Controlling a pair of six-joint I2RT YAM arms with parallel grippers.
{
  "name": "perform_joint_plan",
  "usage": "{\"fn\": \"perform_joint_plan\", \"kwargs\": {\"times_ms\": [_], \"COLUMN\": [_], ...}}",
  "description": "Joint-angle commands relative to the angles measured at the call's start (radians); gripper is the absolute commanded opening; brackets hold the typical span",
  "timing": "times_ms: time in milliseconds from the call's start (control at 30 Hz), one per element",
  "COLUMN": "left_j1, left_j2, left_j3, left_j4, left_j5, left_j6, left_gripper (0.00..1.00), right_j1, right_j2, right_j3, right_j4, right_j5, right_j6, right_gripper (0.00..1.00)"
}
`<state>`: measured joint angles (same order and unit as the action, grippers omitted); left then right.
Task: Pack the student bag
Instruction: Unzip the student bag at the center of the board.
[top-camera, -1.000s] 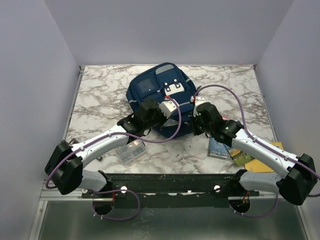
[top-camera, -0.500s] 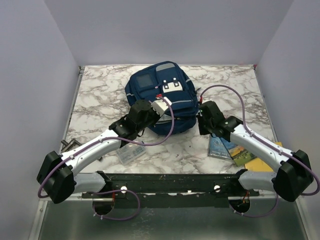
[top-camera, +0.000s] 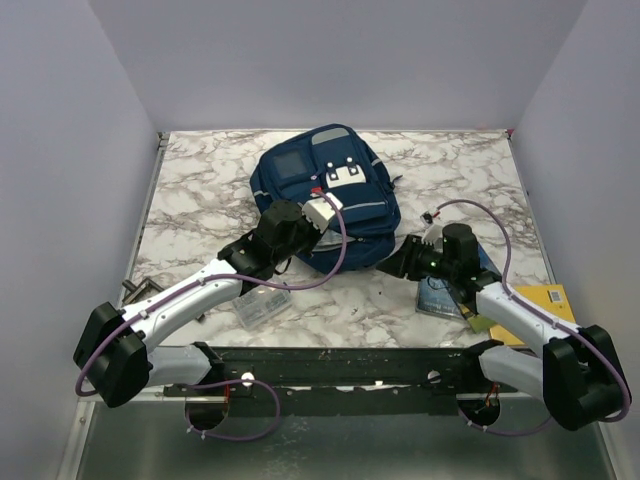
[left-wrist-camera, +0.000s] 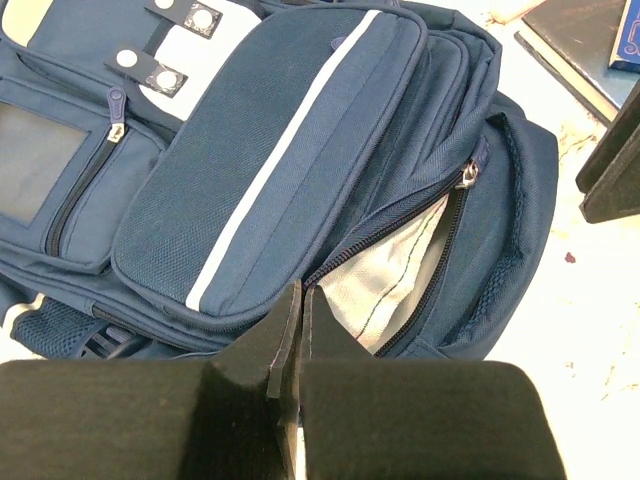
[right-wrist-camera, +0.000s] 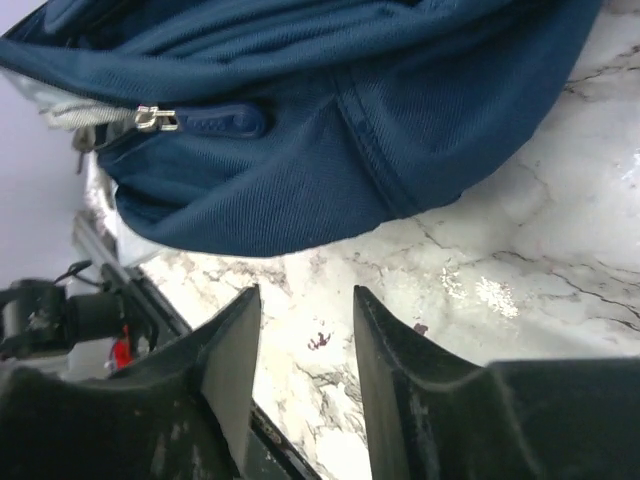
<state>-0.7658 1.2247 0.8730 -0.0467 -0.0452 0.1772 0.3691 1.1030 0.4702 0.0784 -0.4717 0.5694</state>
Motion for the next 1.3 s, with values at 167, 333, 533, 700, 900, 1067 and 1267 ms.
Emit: {"fn": "perform_joint_plan", "kwargs": {"times_ms": [167,333,533,700,900,1067,1267], "left_j1": [0.003,0.003,0.003,0.003,0.003,0.003,0.003], "left_j2": [-0.038,-0.028,-0.026,-0.034,-0.039,-0.037,-0.035], "left_j3": [0.021,0.027,0.033,0.033,0.032,0.037,0.043], "left_j4": [0.08,0.078,0.073,0.071,0.071,0.068,0.067], "left_j5": [0.044,0.084,0.096,0.116,0.136,0.149,0.18], "left_j6": [-0.039,-0.044,-0.048,-0.057,-0.062,-0.068,-0.083], "left_gripper": [0.0,0.0,0.0,0.0,0.0,0.0,0.0], "right_j1": [-0.055,-0.055,-0.056,-0.057,-0.058,-0.059,-0.06], "right_j2": [0.057,0.06,0.037,0.091,0.2,0.211,0.254], "right_j3": [-0.071,-0.025,0.051,0.118,0.137,0.103,0.07], "right_j4": [0.398,0.375,0.185,0.163,0.207,0.243,0.367], "right_j5": [-0.343,-0.311,-0.118,-0.101,-0.137,-0.141,-0.201], "right_j6": [0.136,0.106,0.002,-0.021,-0.017,0.0,0.058], "right_gripper": [0.51,0.52,0.54,0.58,0.6,0.64,0.7]}}
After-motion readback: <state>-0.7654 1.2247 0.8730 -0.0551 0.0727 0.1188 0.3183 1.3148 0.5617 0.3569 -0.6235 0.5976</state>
